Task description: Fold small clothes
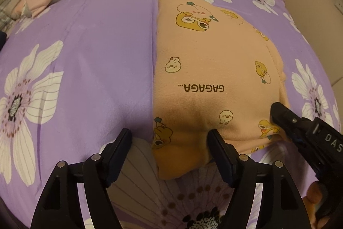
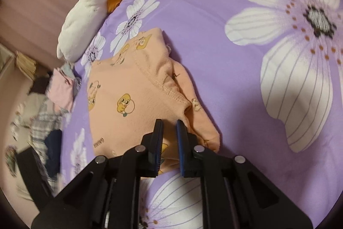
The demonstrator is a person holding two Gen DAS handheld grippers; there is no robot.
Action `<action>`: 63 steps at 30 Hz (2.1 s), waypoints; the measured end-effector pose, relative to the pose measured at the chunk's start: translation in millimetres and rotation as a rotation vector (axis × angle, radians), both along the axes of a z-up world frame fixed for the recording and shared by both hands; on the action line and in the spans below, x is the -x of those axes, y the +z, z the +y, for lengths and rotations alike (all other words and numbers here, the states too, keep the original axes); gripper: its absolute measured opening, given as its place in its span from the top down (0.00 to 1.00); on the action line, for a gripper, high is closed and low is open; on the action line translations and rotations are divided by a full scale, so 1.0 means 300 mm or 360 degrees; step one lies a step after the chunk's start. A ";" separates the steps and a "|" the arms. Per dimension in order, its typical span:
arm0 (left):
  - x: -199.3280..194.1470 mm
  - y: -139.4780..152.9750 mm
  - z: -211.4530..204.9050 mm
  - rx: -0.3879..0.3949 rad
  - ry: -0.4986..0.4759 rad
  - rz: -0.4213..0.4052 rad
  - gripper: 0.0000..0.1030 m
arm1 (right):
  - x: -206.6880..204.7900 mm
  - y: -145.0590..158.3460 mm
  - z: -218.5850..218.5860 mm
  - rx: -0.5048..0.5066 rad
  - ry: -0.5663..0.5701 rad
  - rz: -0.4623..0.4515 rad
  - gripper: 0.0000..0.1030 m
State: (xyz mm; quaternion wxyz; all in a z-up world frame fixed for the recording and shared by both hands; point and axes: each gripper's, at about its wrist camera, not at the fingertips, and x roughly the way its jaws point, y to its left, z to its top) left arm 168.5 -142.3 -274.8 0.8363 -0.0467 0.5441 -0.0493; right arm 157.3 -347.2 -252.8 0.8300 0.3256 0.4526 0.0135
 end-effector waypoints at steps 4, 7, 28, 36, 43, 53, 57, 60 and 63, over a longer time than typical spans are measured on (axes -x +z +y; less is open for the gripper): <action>0.009 0.000 0.004 0.0010 -0.0038 -0.0013 0.29 | 0.000 -0.012 -0.018 -0.0016 -0.0035 0.0002 0.87; 0.013 0.000 0.007 0.0013 -0.0051 -0.0015 0.29 | -0.004 0.021 -0.028 -0.0107 0.0042 -0.0078 0.78; 0.015 -0.006 0.001 -0.0029 -0.0048 -0.0031 0.25 | -0.081 -0.011 -0.104 -0.0133 0.0023 0.0016 0.73; 0.017 -0.007 -0.002 -0.0026 -0.0036 -0.0044 0.24 | -0.029 0.050 -0.098 -0.0181 0.0068 -0.0094 0.70; 0.017 -0.007 -0.004 -0.0049 -0.0037 -0.0059 0.24 | -0.055 0.016 -0.029 0.0239 0.0241 0.0155 0.71; 0.015 -0.010 -0.002 -0.0054 -0.0036 -0.0062 0.23 | -0.052 0.013 -0.044 0.0176 0.0230 0.0159 0.71; 0.018 -0.009 -0.007 -0.0068 -0.0033 -0.0071 0.21 | -0.045 0.017 -0.045 0.0169 0.0227 0.0161 0.71; 0.017 -0.012 -0.007 -0.0083 -0.0023 -0.0078 0.19 | -0.043 0.017 -0.047 0.0161 0.0229 0.0159 0.71; 0.015 -0.014 -0.007 -0.0083 -0.0018 -0.0076 0.18 | -0.043 0.016 -0.052 0.0154 0.0235 0.0157 0.70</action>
